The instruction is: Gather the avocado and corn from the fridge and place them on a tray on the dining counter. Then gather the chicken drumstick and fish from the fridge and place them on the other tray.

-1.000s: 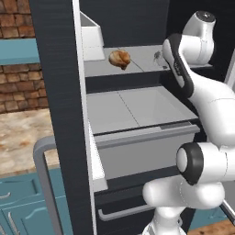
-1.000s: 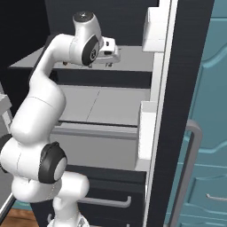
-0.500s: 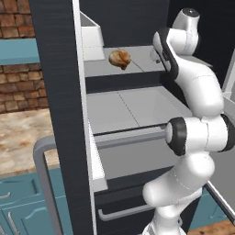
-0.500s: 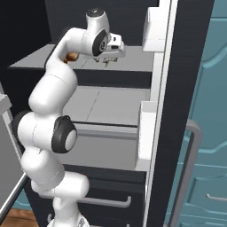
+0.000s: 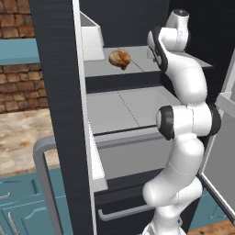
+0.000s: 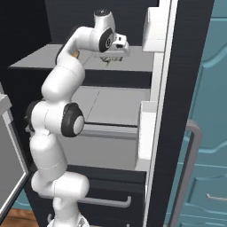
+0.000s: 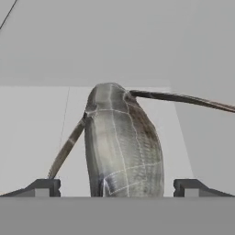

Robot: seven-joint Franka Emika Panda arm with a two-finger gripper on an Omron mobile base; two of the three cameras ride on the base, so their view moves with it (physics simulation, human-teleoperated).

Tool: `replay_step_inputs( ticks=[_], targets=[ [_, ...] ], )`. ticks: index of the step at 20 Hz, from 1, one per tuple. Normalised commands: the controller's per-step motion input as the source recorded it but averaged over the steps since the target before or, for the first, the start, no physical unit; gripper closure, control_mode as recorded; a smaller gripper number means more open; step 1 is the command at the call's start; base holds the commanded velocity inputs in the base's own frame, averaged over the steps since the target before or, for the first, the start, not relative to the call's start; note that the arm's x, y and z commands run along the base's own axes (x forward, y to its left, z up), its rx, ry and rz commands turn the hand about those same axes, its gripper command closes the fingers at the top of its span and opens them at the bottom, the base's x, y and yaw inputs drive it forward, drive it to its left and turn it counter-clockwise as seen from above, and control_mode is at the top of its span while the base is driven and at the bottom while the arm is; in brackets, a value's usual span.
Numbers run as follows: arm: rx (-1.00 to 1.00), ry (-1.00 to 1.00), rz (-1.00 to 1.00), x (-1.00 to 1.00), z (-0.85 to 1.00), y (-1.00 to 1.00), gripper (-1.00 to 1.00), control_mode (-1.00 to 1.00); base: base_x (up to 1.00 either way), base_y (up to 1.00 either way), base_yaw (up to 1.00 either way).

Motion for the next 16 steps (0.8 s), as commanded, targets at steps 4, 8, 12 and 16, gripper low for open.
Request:
replay_step_inputs(
  ticks=[4, 8, 12, 16],
  targets=[
    [0.00, 0.00, 0.00, -0.08, -0.18, 0.00, 1.00, -1.00, 0.00, 0.00, 0.00],
    [0.00, -0.09, -0.04, -0.84, 0.00, 0.00, 1.00, -1.00, 0.00, 0.00, 0.00],
    [0.02, -0.13, -0.11, -1.00, 0.00, 0.00, 1.00, -1.00, 0.00, 0.00, 0.00],
    [0.02, -0.02, -0.09, -1.00, 0.00, 0.06, 1.00, -1.00, 0.00, 0.00, 0.00]
  ],
)
